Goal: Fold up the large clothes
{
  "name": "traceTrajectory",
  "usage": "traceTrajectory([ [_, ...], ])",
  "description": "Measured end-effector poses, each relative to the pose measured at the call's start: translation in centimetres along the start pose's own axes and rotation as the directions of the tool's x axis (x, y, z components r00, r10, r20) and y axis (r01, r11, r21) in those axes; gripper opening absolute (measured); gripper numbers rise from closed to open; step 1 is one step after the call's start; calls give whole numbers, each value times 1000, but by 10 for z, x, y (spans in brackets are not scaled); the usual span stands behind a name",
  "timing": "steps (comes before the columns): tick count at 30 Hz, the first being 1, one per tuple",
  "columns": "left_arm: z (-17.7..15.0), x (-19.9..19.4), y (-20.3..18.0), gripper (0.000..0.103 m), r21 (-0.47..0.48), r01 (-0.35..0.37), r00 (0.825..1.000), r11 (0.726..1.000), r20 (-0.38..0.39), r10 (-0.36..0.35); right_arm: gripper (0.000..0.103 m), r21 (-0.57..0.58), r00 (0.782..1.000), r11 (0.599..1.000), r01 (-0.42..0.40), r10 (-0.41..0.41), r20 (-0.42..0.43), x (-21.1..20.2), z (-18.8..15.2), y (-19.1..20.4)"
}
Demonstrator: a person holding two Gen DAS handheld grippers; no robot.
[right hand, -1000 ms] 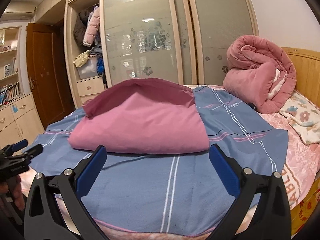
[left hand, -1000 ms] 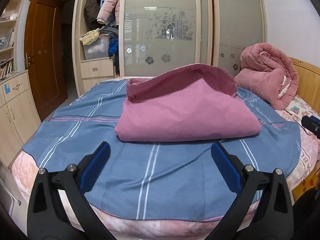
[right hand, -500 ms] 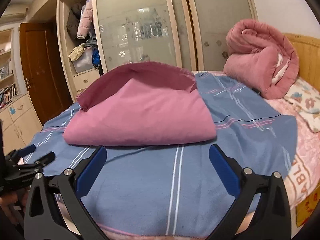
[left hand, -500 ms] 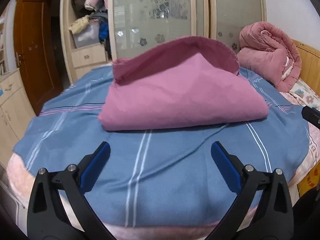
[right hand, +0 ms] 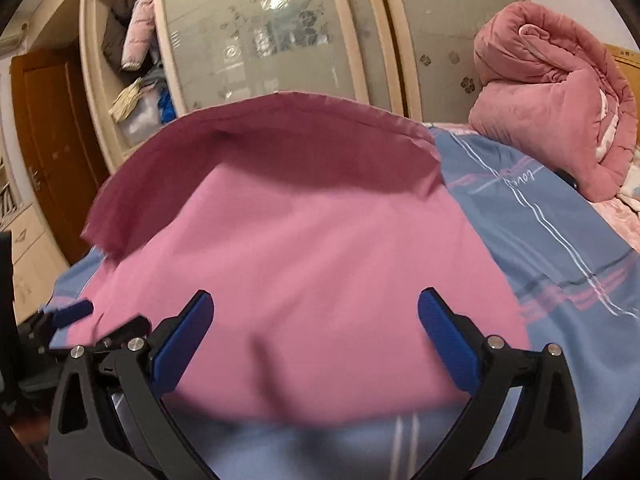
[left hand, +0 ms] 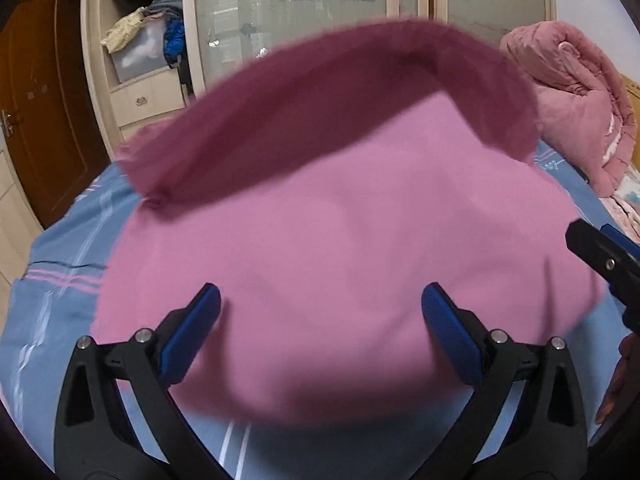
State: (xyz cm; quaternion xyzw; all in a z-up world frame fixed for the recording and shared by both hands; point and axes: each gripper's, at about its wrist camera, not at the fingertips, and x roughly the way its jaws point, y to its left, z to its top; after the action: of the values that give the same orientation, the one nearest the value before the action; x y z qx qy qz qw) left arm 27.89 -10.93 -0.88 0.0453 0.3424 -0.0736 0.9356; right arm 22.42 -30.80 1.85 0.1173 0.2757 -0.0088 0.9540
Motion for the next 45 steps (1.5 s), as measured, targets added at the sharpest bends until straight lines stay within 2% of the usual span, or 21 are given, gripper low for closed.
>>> traceTrajectory([
  [2,-2,20,2,101,-8,3,1000,1000,-1,-3,102,-17,994,1000,23,-24,-105,37,-8,1],
  [7,-20,62,-4,101,31,-36,999,999,-5,36,102,-159,977,984,74,-104,-187,70,-26,11],
  [10,-20,71,-4,101,28,-30,999,999,-20,31,102,-144,974,988,51,-82,-213,80,-34,5],
  [14,-21,68,-2,101,19,-22,1000,1000,3,22,102,-141,981,988,60,-84,-176,74,-36,8],
  [17,-17,46,4,101,-6,19,998,1000,54,-19,102,-44,994,999,0,-4,-109,48,-19,6],
  [20,-5,28,8,101,-3,16,995,1000,94,-16,102,1,998,999,-52,52,-23,31,2,8],
  [23,12,30,11,101,-5,-3,994,1000,106,3,102,-25,998,998,-61,60,-14,47,25,25],
  [26,40,44,25,101,-53,17,994,998,108,-11,102,-62,1000,998,-25,24,-20,80,37,43],
  [29,61,84,31,101,-61,7,998,998,56,-3,102,-56,998,998,7,-10,-68,118,31,43],
  [31,61,97,33,101,-65,19,999,998,41,-16,102,-48,997,999,12,-16,-79,139,25,39],
  [36,48,125,21,101,-16,-45,997,999,68,46,102,-64,997,997,32,-36,-70,162,7,40],
  [42,56,115,27,101,-25,-34,998,999,57,35,102,-54,998,998,8,-11,-62,147,14,45],
  [45,76,101,21,101,38,-45,993,998,114,41,102,-71,999,997,-17,21,49,121,40,45],
])
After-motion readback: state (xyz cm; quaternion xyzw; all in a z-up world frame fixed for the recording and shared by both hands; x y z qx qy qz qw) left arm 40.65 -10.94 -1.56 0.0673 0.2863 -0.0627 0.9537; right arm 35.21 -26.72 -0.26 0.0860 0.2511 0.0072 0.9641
